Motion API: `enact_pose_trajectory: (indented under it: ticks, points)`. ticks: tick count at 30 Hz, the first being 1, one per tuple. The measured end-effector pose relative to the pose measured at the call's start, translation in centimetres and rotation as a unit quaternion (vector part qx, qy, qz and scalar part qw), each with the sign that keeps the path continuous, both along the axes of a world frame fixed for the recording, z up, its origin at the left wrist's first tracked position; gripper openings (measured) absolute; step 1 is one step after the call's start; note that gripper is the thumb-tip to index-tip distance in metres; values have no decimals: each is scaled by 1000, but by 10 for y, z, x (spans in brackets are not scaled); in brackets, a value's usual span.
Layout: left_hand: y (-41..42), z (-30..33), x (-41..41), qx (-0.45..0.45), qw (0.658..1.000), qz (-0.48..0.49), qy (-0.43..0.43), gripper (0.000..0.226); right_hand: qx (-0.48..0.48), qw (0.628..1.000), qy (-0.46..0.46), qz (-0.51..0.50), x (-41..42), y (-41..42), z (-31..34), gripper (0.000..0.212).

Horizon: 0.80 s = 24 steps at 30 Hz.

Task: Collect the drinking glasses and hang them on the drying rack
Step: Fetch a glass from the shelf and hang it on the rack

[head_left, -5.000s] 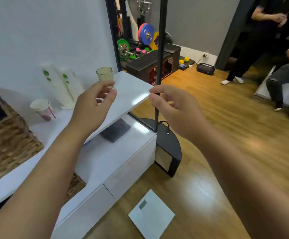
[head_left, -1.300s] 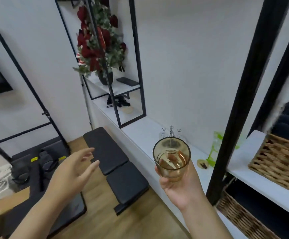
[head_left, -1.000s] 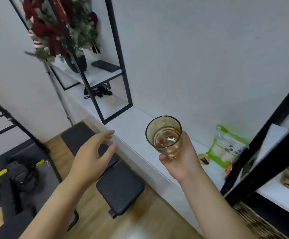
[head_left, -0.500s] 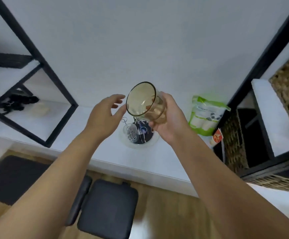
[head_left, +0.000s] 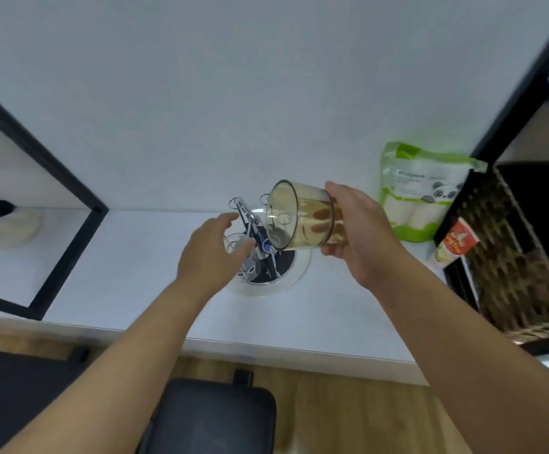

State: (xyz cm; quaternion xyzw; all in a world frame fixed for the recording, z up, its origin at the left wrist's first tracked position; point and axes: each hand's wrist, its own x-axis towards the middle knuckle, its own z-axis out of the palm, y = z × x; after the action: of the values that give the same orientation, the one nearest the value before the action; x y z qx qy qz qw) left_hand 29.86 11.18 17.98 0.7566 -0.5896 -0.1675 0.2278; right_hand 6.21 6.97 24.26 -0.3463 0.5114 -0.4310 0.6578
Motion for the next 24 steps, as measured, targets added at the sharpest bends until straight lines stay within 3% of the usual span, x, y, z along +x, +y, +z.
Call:
enact_pose_trajectory:
  ticks: [3,8,14,18,24]
  points:
    - [7,-41,1,24,1000,19,-7,79,2,1000,-5,-17,-2,0,-34,17]
    - [-2,-74,8,15,999,20,-22,81,-17,999,4,-30,5,4,-78,17]
    - [-24,-89,14,0,999,-5,-34,76,-158,976,141,-50,34,4,-95,20]
    - [-24,-95,24,-20,999,-19,-20,72,-275,917,287,-28,51,3,-97,24]
    - [-27,-95,56,-23,999,-38,8,78,-404,783,472,20,61,-2,-98,40]
